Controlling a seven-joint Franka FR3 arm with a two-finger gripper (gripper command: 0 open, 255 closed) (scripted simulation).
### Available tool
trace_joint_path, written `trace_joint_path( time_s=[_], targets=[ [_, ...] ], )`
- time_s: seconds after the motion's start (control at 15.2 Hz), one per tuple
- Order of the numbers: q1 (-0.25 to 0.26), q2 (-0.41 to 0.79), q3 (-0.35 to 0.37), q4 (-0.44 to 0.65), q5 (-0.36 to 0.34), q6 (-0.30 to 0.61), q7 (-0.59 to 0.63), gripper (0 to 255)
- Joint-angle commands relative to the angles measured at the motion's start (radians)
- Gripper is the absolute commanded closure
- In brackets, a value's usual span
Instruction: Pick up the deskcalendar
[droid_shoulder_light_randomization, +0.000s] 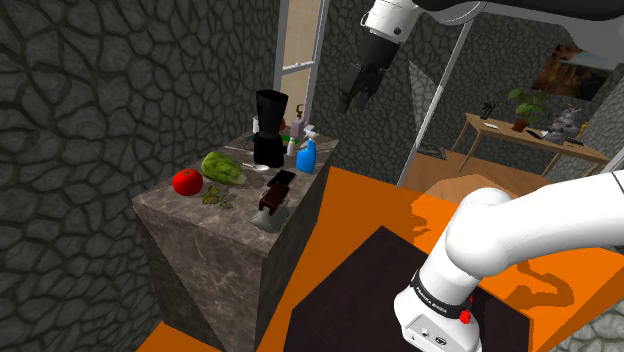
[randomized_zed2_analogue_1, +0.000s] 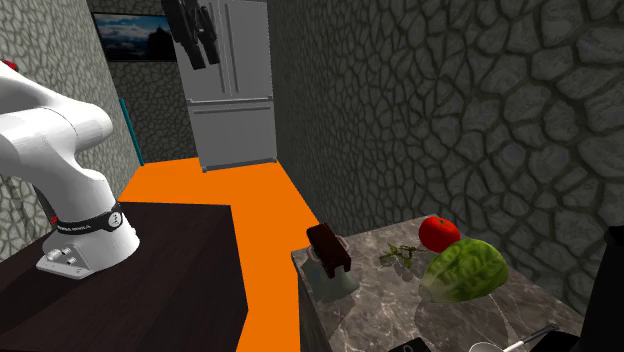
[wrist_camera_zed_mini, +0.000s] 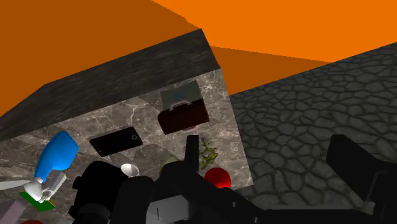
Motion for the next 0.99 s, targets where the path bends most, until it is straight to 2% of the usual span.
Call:
trace_joint_path(
  time_s=[0.0, 0.46, 0.92],
  targets=[
    [0.0, 0.0, 0.0, 0.0, 0.0, 0.0, 0.0, 0],
    [-0.055, 0.126, 0.1, -0.109, 0.058, 0.226, 0.249, 0],
    [-0.11, 0.323, 0.193, -0.149, 0.093, 0.454, 0.497, 0]
  ],
)
